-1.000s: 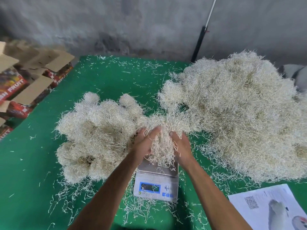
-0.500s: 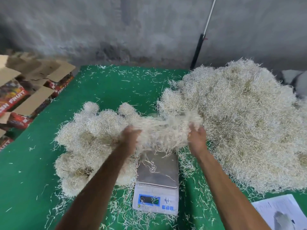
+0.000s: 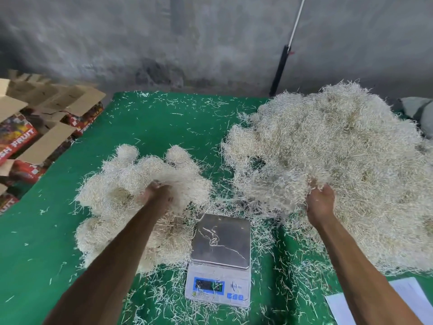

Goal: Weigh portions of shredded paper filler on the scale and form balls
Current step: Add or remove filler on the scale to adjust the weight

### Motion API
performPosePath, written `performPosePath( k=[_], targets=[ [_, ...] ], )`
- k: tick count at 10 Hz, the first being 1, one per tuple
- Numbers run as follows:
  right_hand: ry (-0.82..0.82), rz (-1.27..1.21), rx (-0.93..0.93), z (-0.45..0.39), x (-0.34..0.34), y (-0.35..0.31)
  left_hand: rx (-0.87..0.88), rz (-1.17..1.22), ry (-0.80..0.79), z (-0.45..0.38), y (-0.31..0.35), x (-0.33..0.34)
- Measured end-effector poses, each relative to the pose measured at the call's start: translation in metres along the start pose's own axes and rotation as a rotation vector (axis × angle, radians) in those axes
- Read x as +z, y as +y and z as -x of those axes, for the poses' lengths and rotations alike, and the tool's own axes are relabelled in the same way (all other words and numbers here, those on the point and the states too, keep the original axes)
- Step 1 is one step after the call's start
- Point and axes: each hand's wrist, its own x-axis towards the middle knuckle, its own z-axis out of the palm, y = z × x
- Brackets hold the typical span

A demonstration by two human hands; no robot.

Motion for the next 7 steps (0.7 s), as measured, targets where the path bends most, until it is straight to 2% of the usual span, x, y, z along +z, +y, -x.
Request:
performPosePath(
  k=[1, 2, 3, 4, 5, 6, 7],
  targets=[
    [0.025, 0.034, -0.060, 0.013, 0.015, 0.002, 0.025, 0.037, -0.046, 0.009, 0.005, 0.030],
    [0.205, -0.125, -0.043, 0.011, 0.011, -0.004, 0.089, 0.050, -0.064, 0.012, 0.037, 0.043],
    [0.349, -0.189, -0.012, 0.000, -0.009, -0.012, 0.095, 0.122, -0.015, -0.002, 0.081, 0.054],
    [0.376, -0.132, -0.002, -0.001, -0.019, -0.006, 0.249, -0.015, -0.095, 0.004, 0.122, 0.090],
    [0.396, -0.164, 0.008, -0.005, -0.020, 0.005, 0.253, 0.028, -0.180, 0.013, 0.135, 0.117],
    [0.437, -0.201, 0.047, -0.017, -0.025, 0.014, 0.376, -0.271, -0.331, 0.016, 0.127, 0.143],
    [0.378, -0.297, 0.065, -0.020, -0.026, 0.016, 0.468, -0.546, -0.420, 0.025, 0.110, 0.157]
  ],
)
